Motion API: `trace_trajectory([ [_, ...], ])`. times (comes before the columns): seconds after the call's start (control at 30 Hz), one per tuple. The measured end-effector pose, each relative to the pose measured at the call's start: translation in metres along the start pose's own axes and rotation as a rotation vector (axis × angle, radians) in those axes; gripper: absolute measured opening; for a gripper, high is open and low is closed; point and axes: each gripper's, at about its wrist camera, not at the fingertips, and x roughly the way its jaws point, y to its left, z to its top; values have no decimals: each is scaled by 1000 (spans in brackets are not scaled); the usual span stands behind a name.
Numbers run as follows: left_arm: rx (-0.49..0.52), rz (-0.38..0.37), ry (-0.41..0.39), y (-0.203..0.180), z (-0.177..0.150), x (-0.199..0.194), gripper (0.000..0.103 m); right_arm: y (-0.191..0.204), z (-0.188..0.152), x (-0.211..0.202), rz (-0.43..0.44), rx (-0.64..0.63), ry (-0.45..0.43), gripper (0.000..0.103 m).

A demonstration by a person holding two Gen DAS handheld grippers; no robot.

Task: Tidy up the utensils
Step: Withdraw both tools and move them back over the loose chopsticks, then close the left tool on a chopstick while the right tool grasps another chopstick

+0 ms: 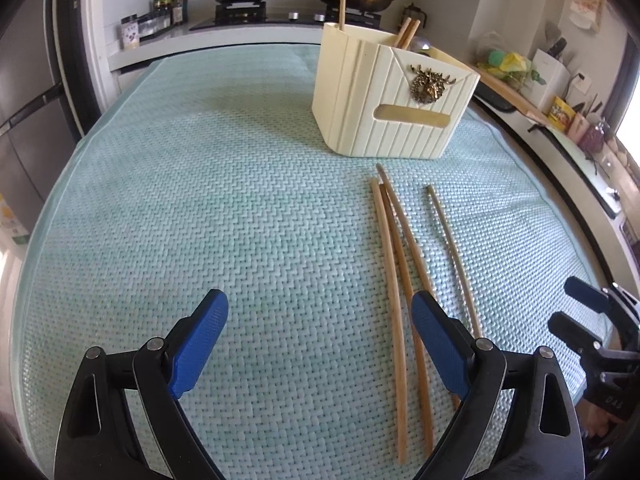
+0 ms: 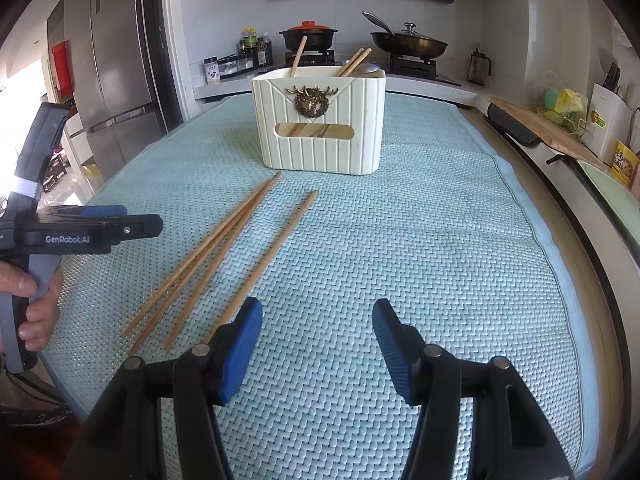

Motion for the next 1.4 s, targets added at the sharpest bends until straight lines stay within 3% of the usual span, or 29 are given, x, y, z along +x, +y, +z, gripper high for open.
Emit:
trace_trajectory([
  [0.17,54,-6,18,-11,13,20,94,1,0,-3,0,-6,-6,59],
  [0.7,87,52,70,-14,31,63,93,-7,0,2,-5,10,5,59],
  [0.83,82,67,63,-12,32,65,92,-8,12,13,18,30,6,59],
  [1.0,82,66,64,-10,34,68,87,-5,42,55,65,61,51,58],
  [1.2,96,63,77,-15,44,75,84,6,70,115,76,41,137,35],
  [1.3,103,47,91,-18,52,80,81,13,77,128,45,4,165,31],
  [1.4,110,39,103,-20,60,84,69,18,85,136,45,-21,190,27],
])
